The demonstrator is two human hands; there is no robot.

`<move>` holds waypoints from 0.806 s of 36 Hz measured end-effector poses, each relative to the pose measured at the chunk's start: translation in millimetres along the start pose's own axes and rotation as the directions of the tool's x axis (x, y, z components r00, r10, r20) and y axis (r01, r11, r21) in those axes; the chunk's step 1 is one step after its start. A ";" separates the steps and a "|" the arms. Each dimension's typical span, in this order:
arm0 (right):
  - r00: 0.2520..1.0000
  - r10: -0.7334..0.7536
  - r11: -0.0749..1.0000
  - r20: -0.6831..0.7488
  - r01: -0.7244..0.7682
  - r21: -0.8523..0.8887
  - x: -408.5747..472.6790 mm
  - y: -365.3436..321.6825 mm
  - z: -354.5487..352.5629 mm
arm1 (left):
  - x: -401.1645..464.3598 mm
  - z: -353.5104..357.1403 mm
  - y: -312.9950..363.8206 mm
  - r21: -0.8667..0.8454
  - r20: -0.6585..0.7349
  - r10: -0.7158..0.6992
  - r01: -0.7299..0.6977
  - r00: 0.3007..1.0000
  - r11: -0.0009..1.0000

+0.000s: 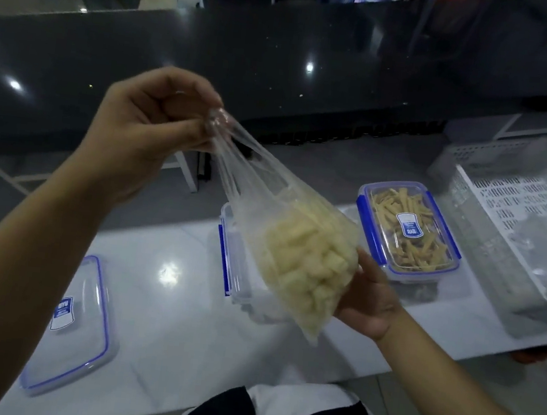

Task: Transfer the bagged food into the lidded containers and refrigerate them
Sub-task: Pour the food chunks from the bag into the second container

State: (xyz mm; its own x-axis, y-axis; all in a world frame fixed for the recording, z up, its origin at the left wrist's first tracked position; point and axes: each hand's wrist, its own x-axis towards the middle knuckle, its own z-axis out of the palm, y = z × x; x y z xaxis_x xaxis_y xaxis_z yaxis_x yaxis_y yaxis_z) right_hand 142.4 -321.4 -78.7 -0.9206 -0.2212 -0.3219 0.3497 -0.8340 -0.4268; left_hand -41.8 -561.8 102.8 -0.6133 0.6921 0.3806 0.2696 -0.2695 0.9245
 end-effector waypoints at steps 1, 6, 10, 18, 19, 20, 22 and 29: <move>1.000 0.006 1.000 -0.023 -0.006 -0.024 -1.3 -3.6 -0.3 | -2.0 -4.8 -6.4 0.027 -0.010 0.000 0.001 1.000 1.000; 0.973 -0.014 0.982 -0.231 -0.030 -0.185 -6.5 -22.3 -1.7 | -13.4 -24.5 -38.1 0.300 -0.033 -0.008 0.018 0.999 0.954; 0.924 -0.070 0.962 -0.376 -0.037 -0.270 -9.4 -34.7 -3.4 | -28.3 -33.0 -65.2 0.465 -0.043 -0.067 0.079 0.997 0.882; 0.888 -0.155 0.918 -0.432 -0.032 -0.395 -0.9 -53.9 -3.4 | -59.0 -27.9 -111.5 0.506 -0.162 -0.171 0.231 0.972 0.831; 0.882 -0.158 0.916 -0.444 -0.037 -0.400 0.6 -55.7 -4.4 | -62.9 -25.9 -117.7 0.492 -0.186 -0.184 0.254 0.965 0.833; 0.877 -0.160 0.912 -0.453 -0.045 -0.409 2.1 -57.5 -4.1 | -66.9 -23.9 -123.4 0.480 -0.212 -0.198 0.278 0.957 0.832; 0.873 -0.165 0.900 -0.458 -0.057 -0.432 4.7 -61.8 -3.9 | -74.9 -21.2 -132.8 0.448 -0.262 -0.213 0.314 0.941 0.837; 0.862 -0.172 0.840 -0.477 -0.125 -0.529 10.1 -75.7 2.7 | -91.8 -17.6 -148.1 0.315 -0.387 -0.248 0.380 0.888 0.870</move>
State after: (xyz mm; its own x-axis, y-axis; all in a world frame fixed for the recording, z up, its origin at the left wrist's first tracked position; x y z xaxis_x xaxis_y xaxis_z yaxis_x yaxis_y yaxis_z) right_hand 106.1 -261.9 -47.4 -0.7707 0.1940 -0.6070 0.5004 -0.4056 -0.7649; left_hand -38.5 -597.1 -68.7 -0.8988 0.4225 0.1171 0.2352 0.2393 0.9420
